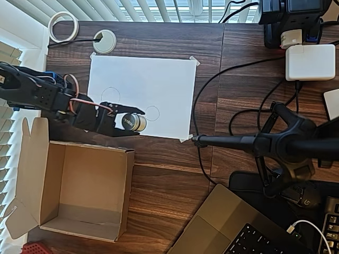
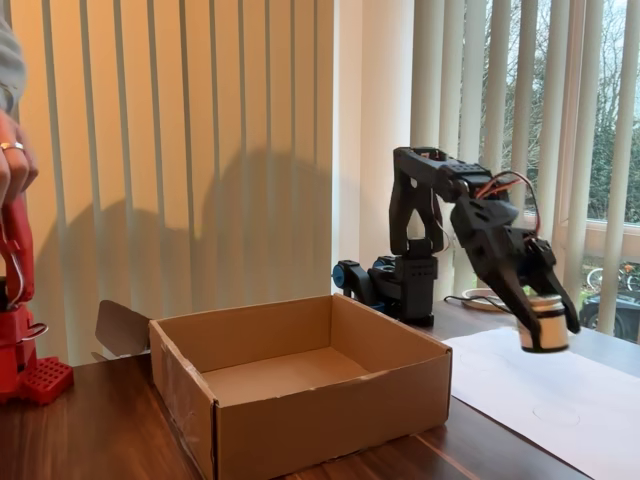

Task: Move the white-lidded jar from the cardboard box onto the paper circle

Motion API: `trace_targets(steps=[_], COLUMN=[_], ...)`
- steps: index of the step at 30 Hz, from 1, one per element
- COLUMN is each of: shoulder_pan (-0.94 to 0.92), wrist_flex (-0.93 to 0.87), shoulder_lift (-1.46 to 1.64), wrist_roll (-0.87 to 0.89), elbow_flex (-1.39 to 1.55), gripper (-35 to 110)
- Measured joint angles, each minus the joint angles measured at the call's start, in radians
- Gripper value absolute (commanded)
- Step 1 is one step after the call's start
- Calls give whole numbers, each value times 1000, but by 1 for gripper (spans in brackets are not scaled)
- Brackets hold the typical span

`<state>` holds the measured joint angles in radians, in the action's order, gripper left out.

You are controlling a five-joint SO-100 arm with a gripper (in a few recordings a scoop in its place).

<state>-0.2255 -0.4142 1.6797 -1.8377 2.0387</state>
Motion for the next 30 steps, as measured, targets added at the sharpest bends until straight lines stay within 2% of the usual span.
trace_targets(steps=[13, 30], shoulder_pan=[43, 67], wrist_flex=[183, 195], shoulder_lift=[-143, -143], wrist_roll=[20, 18], elbow_flex=[49, 143], gripper=[1, 1])
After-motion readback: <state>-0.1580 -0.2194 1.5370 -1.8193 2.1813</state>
